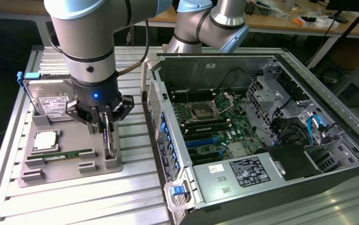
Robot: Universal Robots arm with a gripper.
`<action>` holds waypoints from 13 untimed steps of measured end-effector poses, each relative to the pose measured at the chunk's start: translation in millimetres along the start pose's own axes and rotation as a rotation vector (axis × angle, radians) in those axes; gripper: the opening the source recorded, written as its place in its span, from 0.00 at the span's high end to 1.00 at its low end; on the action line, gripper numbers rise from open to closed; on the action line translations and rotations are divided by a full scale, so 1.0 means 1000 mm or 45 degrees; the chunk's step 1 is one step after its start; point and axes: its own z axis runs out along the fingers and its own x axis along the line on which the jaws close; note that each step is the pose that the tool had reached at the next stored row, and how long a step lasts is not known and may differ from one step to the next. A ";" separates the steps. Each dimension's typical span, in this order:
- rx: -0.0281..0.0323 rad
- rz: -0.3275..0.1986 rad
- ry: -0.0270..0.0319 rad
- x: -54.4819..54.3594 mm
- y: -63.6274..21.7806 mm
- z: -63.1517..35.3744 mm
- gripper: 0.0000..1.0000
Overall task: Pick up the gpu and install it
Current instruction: 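Pick up the gpu and move the gpu toward the slot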
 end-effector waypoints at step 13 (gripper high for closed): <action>-0.0005 0.000 0.0001 0.000 0.0004 -0.0134 0.73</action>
